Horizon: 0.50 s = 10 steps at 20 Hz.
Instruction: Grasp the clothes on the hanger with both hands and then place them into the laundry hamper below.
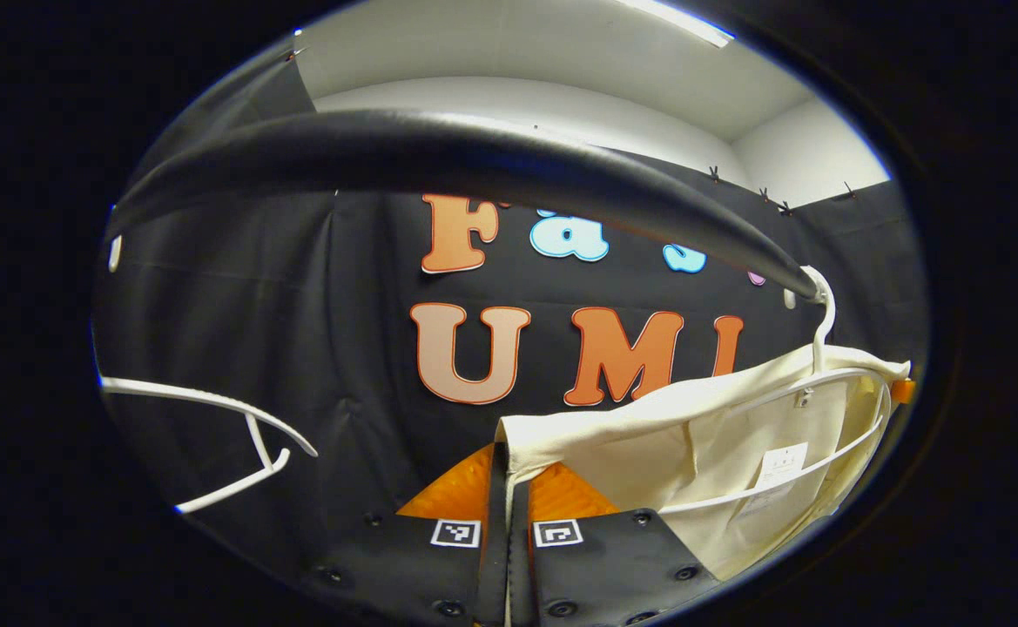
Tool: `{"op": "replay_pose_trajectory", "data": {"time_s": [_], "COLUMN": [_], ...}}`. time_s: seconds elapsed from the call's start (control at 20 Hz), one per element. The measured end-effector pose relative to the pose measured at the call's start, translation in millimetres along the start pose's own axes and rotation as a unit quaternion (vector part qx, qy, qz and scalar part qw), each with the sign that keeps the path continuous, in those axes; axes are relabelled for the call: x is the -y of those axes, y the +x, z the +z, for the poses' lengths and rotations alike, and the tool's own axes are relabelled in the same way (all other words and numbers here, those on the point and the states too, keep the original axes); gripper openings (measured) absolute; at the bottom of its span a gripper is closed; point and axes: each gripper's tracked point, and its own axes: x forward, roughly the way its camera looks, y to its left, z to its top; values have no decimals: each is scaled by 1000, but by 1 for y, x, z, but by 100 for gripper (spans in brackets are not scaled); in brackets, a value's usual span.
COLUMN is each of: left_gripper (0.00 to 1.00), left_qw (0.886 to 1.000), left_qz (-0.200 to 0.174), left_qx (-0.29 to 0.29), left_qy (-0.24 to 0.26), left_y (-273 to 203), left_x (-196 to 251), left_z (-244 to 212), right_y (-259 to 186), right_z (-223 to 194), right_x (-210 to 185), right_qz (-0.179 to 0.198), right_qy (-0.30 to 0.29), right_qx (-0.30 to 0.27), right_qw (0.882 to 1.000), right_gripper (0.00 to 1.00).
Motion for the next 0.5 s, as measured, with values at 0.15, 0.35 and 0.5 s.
{"op": "replay_pose_trajectory", "data": {"time_s": [0.15, 0.35, 0.5], "left_gripper": [8, 8, 8], "left_qw": [1000, 999, 999], "left_qz": [9, 17, 21], "left_qx": [-2, -4, 9], "left_qy": [13, 28, 22], "left_y": [-1, 2, 0], "left_x": [-5, -9, -13], "left_z": [-3, 1, 18], "right_y": [8, 28, 44], "right_z": [-13, -2, 24], "right_x": [-3, 2, 2], "right_qz": [17, 50, 66], "right_qy": [-11, -7, -23], "right_qx": [-11, -15, -6], "right_qw": [1000, 999, 998], "right_gripper": [0, 0, 0]}}
